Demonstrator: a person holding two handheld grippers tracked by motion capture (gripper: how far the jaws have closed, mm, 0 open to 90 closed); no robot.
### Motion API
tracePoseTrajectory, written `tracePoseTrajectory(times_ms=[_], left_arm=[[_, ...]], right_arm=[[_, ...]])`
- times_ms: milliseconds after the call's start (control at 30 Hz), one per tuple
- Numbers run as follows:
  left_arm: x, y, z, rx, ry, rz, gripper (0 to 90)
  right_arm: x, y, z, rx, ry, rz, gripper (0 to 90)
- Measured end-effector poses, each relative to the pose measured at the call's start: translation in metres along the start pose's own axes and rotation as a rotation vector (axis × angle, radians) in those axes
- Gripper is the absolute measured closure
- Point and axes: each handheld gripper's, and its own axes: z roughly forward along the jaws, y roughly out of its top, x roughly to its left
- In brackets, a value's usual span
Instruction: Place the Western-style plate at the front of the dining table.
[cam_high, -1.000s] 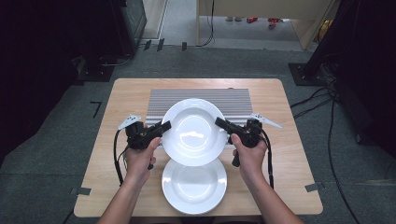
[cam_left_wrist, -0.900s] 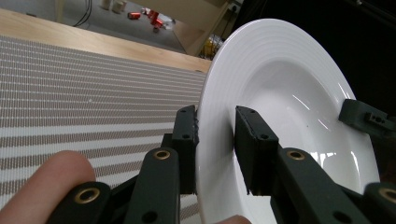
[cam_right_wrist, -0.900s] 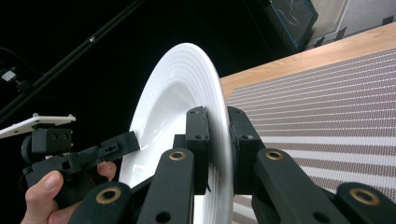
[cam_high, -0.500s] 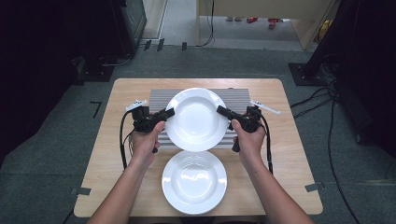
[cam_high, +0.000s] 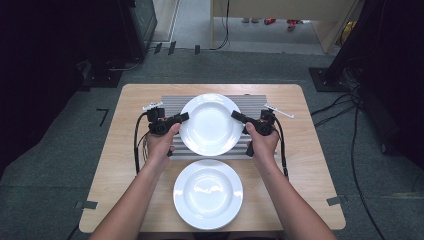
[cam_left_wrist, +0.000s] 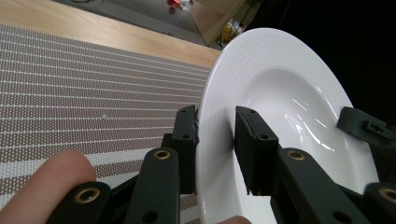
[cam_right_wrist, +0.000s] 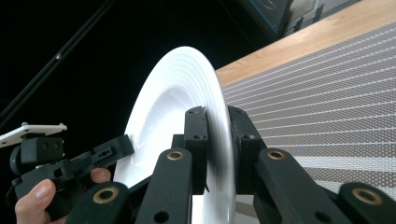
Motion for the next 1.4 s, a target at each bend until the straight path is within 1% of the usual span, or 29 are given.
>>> tracePoseTrajectory(times_ms=[167,300,400,433,467,567,600,633,700,767,900,967,1033,1133,1267,1400], left_arm=[[0.007,0.000,0.012,0.010,0.022,-0.019,71.5],[0.015,0.002,0.021,0.031,0.023,-0.046,71.4],[0.018,0.003,0.027,0.047,0.045,-0.044,70.9],[0.019,0.003,0.029,0.050,0.051,-0.043,70.6],[0.020,0.003,0.031,0.051,0.053,-0.046,70.3],[0.026,0.003,0.036,0.057,0.044,-0.057,69.5],[0.026,0.003,0.037,0.062,0.047,-0.053,69.6],[0.026,0.003,0.039,0.064,0.055,-0.052,69.7],[0.027,0.004,0.042,0.074,0.063,-0.056,70.2],[0.028,0.004,0.045,0.073,0.072,-0.067,70.4],[0.031,0.005,0.051,0.081,0.089,-0.076,70.6],[0.031,0.004,0.054,0.091,0.101,-0.074,70.8],[0.032,0.002,0.057,0.097,0.115,-0.076,71.0],[0.032,0.001,0.060,0.104,0.119,-0.083,71.3],[0.034,0.000,0.064,0.112,0.120,-0.096,70.9],[0.034,-0.003,0.069,0.126,0.126,-0.108,70.4]], right_arm=[[-0.012,-0.002,0.009,-0.003,-0.024,0.043,80.7],[-0.017,-0.004,0.016,-0.016,-0.045,0.077,80.9],[-0.022,-0.006,0.022,-0.026,-0.066,0.096,80.7],[-0.022,-0.006,0.023,-0.020,-0.071,0.092,80.4],[-0.022,-0.005,0.025,-0.015,-0.081,0.078,80.3],[-0.020,0.000,0.030,-0.014,-0.093,0.041,80.8],[-0.021,0.001,0.031,-0.026,-0.087,0.056,81.2],[-0.023,0.002,0.033,-0.021,-0.084,0.079,80.8],[-0.029,0.004,0.037,-0.007,-0.102,0.073,79.7],[-0.034,0.004,0.041,-0.006,-0.113,0.087,79.0],[-0.041,0.004,0.047,0.004,-0.112,0.104,78.7],[-0.047,0.003,0.050,0.003,-0.112,0.126,78.3],[-0.052,0.000,0.053,0.008,-0.124,0.124,77.2],[-0.058,-0.003,0.055,0.021,-0.141,0.120,76.3],[-0.060,-0.003,0.055,0.021,-0.140,0.116,76.6],[-0.062,-0.003,0.055,0.021,-0.156,0.119,76.8]])
